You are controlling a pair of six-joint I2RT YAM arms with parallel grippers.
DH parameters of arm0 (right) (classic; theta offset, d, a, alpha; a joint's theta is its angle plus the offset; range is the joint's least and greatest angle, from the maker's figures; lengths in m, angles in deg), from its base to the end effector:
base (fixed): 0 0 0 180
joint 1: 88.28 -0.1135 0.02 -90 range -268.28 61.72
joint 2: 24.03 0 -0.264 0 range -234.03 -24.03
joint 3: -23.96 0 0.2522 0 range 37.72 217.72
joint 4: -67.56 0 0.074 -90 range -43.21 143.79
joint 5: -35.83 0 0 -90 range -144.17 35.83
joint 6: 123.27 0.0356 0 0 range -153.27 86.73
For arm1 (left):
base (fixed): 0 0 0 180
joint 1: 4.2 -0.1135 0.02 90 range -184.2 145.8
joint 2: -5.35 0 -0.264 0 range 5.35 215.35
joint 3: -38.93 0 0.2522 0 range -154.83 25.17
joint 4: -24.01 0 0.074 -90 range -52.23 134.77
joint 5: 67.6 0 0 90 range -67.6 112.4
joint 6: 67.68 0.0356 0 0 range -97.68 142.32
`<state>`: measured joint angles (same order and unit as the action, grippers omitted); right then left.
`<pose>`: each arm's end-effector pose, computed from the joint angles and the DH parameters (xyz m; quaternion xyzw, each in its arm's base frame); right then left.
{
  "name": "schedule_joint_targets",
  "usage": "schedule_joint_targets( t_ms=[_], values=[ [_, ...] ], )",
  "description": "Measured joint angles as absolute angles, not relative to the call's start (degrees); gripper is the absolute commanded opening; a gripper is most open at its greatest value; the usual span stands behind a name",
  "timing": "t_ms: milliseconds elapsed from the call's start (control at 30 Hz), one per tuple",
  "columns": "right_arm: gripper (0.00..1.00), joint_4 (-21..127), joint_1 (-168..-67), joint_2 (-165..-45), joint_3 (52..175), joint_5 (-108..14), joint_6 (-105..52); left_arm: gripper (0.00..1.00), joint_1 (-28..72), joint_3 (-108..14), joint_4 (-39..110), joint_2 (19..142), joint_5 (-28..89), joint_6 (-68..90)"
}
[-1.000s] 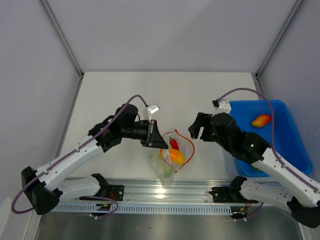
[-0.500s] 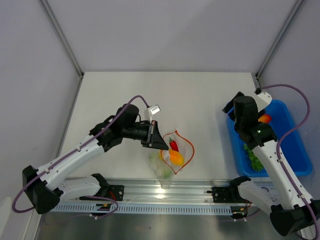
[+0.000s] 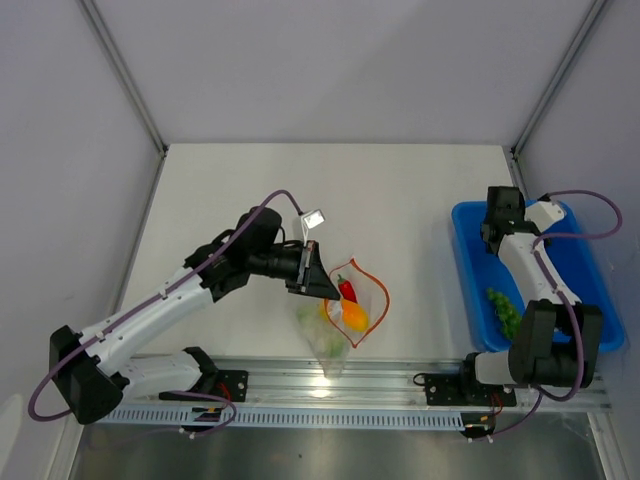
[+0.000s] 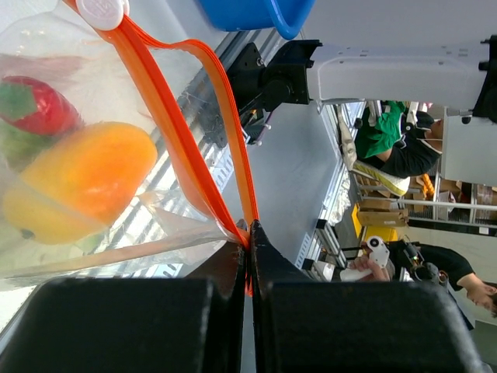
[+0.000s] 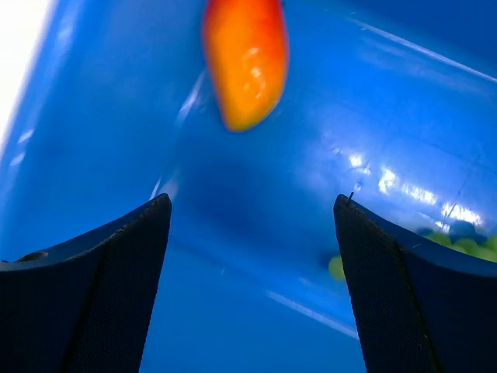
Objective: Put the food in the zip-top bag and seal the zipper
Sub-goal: Pick up the fake fruit from the bin.
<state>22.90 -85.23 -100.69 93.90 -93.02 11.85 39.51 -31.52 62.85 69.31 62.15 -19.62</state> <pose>0.2715 -0.0368 0.2614 0.4636 0.7677 -0.1810 0.4037 0.1580 -0.1825 0.3250 0.1766 0.8213 -0.5267 0.1301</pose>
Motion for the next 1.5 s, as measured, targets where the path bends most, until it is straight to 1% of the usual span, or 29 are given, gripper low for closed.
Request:
schedule_joint_targets(
  t_ms=[167,400,600,1000,1167,1300,1333,1367,1400,1467,1500],
  values=[
    [0.87,27.77,-80.60,-107.43,93.27,-92.26,11.09,0.01,39.48,-31.52,62.41,70.07,63.02,-19.16],
    [0.88,34.46,-77.98,-116.45,93.25,-91.82,8.53,0.01,39.00,-31.52,62.30,73.31,64.69,-18.98],
    [0.88,36.39,-74.81,-122.79,95.81,-91.25,7.61,0.01,38.61,-31.87,62.28,75.15,65.32,-18.94],
    [0.87,39.10,-73.28,-130.16,102.82,-91.06,7.00,0.01,38.26,-34.49,62.23,78.99,66.57,-18.63],
    [0.82,39.18,-72.58,-131.71,103.02,-90.95,6.89,0.01,38.17,-35.45,62.26,79.65,66.63,-18.61],
    [0.73,39.58,-72.05,-132.17,103.02,-90.45,6.48,0.01,38.15,-35.76,62.19,80.02,66.68,-18.63],
    [0.66,39.58,-71.94,-132.26,103.02,-90.23,6.45,0.01,38.15,-35.76,62.19,80.06,66.72,-18.63],
    [0.62,39.55,-71.86,-132.28,103.02,-90.10,6.34,0.01,38.15,-35.78,62.19,80.08,66.76,-18.63],
    [0.50,39.55,-71.77,-132.28,103.02,-89.99,6.30,0.01,38.15,-35.80,62.19,80.08,66.78,-18.63],
    [0.39,39.62,-71.64,-132.28,103.02,-89.75,6.65,0.00,38.15,-35.82,62.19,80.08,66.78,-18.63],
    [0.27,39.55,-71.62,-132.28,103.02,-89.72,6.87,0.00,38.15,-35.82,62.19,80.08,66.78,-18.63]
  ],
)
